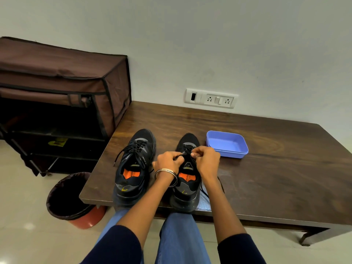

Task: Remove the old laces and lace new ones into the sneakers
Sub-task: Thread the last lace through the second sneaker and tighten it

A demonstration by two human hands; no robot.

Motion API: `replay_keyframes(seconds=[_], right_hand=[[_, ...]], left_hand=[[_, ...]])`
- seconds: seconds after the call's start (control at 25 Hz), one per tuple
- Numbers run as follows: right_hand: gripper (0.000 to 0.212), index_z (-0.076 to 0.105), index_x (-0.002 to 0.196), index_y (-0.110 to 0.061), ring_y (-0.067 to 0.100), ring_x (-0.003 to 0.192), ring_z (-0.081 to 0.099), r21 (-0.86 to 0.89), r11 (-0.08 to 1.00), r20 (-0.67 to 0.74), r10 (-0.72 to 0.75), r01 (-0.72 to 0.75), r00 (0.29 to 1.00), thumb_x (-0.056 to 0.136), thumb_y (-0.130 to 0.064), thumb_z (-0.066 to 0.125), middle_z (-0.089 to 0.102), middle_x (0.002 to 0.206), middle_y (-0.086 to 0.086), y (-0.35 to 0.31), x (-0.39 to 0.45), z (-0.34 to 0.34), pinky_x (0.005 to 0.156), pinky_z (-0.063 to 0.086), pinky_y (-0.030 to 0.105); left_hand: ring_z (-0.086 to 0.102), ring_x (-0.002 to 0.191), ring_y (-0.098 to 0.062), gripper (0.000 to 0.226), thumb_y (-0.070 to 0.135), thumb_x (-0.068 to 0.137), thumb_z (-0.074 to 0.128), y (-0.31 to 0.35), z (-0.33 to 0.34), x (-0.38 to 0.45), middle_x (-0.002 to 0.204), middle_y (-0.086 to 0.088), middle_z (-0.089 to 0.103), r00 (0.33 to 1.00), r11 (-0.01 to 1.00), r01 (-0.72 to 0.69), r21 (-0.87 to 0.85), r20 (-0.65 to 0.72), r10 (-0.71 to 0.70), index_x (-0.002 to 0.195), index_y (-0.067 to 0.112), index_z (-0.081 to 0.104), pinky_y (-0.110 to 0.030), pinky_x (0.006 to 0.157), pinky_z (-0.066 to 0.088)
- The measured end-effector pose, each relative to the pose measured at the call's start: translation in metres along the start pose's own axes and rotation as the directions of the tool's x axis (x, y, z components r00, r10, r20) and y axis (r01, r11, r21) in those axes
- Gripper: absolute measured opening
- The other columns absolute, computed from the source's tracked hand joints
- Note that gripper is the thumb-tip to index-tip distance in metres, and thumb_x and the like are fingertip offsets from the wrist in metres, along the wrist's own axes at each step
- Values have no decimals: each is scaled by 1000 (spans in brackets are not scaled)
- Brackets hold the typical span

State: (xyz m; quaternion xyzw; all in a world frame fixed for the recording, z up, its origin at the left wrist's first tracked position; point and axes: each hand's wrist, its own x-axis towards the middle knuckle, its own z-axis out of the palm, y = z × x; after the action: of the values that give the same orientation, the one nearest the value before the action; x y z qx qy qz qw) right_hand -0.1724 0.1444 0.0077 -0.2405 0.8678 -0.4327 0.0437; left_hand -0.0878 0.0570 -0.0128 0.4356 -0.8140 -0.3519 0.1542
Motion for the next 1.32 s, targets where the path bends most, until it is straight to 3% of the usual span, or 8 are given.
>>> replay_keyframes(seconds=[0.2,0.36,0.6,0.8,0.92,1.08,1.16,1.32], right_hand=[[14,73,91,-5,30,95,63,-310,950,143,5,40,990,89,-11,61,71,95,15,-7,7,12,75,50,31],[13,56,78,-8,34,80,53,-438,898,161,33,42,986,90,-12,60,60,84,17,-12,14,17,62,34,30],[14,76,80,-9,20,82,66,-62,993,-25,95,-97,995,86,-3,65,72,78,7,6,-4,26,71,49,27],[18,76,81,-10,13,73,64,14,996,-101,88,-87,991,84,3,64,71,74,4,5,-5,27,67,45,20],[24,70,80,-11,-2,60,59,104,994,-108,54,-43,993,78,12,63,65,65,-4,9,-8,23,64,46,6],[23,66,83,-14,5,66,64,153,988,-31,-2,7,1000,77,8,69,66,67,-3,15,-7,19,68,50,14],[20,65,86,-12,3,67,64,248,968,8,40,-41,999,78,5,73,67,68,-3,18,-7,17,65,49,13],[21,62,83,-15,10,73,69,423,895,7,155,-143,988,77,-3,78,71,73,3,21,-8,18,71,54,22]], left_hand=[[60,109,-27,28,42,86,59,-2,-2,2,113,-3,70,999,999,-13,-34,39,14,112,40,68,-33,89,48],[60,110,-24,27,42,88,59,0,-2,-1,113,-1,70,999,1000,-29,-9,33,29,112,39,68,-30,85,45],[62,105,-21,23,41,87,62,-1,-12,1,110,3,71,990,997,-56,-49,123,62,109,37,71,-29,84,47],[61,106,-18,24,42,86,64,-2,-16,4,112,5,70,984,995,-65,-70,164,76,109,36,71,-29,87,47],[61,106,-18,25,43,85,66,-3,-17,5,112,5,70,980,992,-55,-111,185,75,107,35,72,-32,90,48],[61,106,-17,26,43,85,67,-3,-17,5,113,5,69,975,993,-70,-93,203,87,110,36,71,-30,89,48],[62,105,-18,28,39,86,67,-1,-16,6,112,4,70,973,995,-98,-34,205,103,113,34,69,-29,89,47],[63,105,-23,26,32,88,62,0,-12,6,107,-1,72,987,996,-91,15,137,88,113,32,70,-32,89,48]])
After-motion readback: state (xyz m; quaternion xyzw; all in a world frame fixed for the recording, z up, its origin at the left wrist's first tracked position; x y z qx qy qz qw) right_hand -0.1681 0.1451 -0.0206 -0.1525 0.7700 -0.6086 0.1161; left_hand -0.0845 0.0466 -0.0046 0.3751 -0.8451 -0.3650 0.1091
